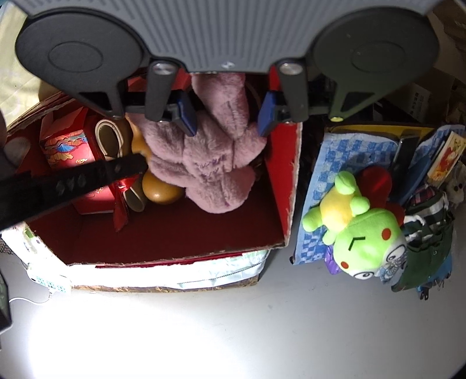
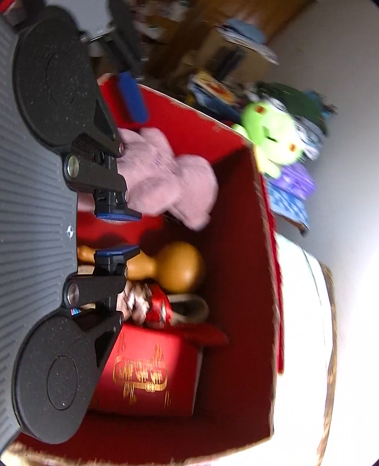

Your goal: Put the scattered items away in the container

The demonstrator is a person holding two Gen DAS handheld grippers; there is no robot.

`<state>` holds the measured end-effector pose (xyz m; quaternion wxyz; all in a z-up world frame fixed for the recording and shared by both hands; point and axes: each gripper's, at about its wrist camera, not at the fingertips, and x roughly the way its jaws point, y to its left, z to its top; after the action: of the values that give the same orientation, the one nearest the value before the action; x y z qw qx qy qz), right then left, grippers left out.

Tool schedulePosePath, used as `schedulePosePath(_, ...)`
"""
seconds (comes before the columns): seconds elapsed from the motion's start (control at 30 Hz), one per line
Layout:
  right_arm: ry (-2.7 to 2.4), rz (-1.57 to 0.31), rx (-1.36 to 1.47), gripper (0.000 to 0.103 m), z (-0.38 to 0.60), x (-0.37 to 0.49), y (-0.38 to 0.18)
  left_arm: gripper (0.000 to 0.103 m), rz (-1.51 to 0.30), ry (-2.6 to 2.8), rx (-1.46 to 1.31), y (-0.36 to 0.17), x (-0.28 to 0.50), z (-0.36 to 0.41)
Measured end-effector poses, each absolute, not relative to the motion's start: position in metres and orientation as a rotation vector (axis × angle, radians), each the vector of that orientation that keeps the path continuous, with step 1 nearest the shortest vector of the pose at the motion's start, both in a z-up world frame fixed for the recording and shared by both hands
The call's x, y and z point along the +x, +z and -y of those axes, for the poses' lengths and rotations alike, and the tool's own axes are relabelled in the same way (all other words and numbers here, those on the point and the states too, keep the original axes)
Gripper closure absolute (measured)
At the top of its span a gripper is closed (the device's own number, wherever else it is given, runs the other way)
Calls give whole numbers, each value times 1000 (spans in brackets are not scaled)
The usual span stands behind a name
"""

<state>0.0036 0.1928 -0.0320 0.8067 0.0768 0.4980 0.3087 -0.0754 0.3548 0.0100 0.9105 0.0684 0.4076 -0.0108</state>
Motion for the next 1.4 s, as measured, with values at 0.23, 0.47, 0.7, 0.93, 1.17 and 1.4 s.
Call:
schedulePosePath(0.23, 749, -1065, 111, 98, -226, -2, -37, 51, -846, -7, 176, 14, -73, -354)
schedulePosePath(0.47, 723, -1072, 93, 95, -226, -3, -41, 51, -864, -5, 167, 10, -72, -353)
schedulePosePath(0.7, 690, -1058, 98, 91, -214, 0, -36, 51, -898, 23, 162, 6, -62, -352)
schedulePosePath(0.93, 637, -1040, 93, 91, -211, 7, -35, 51, -920, 35, 152, 2, -60, -353)
schedulePosePath(1.17, 673, -1029, 37, 93, -226, 10, -37, 51, -920, 41, 155, 1, -59, -352)
schedulePosePath(1.4, 728, -1057, 89, 100, -227, 13, -41, 52, -924, 55, 164, 1, -58, -350)
